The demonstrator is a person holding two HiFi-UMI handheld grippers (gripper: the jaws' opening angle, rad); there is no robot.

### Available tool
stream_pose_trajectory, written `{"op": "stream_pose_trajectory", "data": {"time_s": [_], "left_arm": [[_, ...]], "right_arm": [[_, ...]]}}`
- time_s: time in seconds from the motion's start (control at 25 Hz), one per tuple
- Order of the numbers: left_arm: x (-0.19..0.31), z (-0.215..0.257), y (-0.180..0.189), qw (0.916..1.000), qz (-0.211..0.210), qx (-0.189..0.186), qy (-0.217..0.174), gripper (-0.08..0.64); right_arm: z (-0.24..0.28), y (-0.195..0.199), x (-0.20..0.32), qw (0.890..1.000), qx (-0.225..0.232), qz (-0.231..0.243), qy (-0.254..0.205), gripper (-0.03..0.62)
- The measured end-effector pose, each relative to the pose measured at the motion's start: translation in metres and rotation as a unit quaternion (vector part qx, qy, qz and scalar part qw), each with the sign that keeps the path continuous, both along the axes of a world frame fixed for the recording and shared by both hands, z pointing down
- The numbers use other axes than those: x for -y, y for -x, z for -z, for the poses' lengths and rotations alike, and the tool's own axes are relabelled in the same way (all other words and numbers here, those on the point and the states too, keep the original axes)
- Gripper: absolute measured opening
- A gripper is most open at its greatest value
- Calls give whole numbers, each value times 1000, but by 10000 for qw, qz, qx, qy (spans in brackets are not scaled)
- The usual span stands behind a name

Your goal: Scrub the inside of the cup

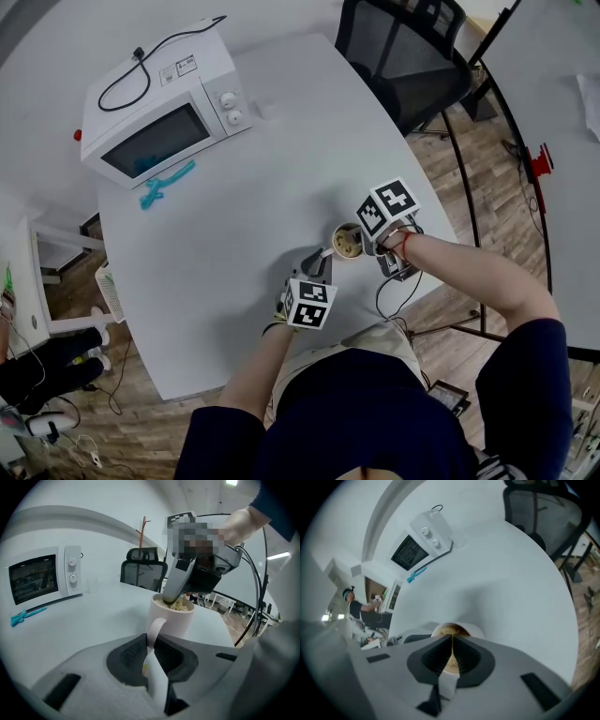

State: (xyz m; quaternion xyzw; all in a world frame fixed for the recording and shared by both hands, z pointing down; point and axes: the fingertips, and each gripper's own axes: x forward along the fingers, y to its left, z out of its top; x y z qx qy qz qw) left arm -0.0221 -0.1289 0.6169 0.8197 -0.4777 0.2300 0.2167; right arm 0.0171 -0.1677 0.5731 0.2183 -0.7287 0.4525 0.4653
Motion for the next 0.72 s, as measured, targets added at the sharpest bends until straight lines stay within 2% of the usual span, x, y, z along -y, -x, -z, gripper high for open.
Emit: {"op": "stream_pose_trajectory", "data": {"time_s": [0.2, 0.36, 0.44, 0.72], "left_arm": [[0, 0, 0, 10000, 15, -8, 7, 49], [0, 0, 0, 10000, 21, -10, -5, 49], [0, -1, 0, 10000, 19, -6, -10, 49], [-1, -1, 0, 10000, 22, -12, 20, 49]], "right_arm": [[3, -4, 2, 9929, 397, -1088, 268, 32], [5, -8, 3, 9822, 720, -1695, 376, 31], [6, -8, 2, 9811, 784, -1737, 347, 31], [7, -8, 1, 9872, 772, -1391, 139, 31]]}}
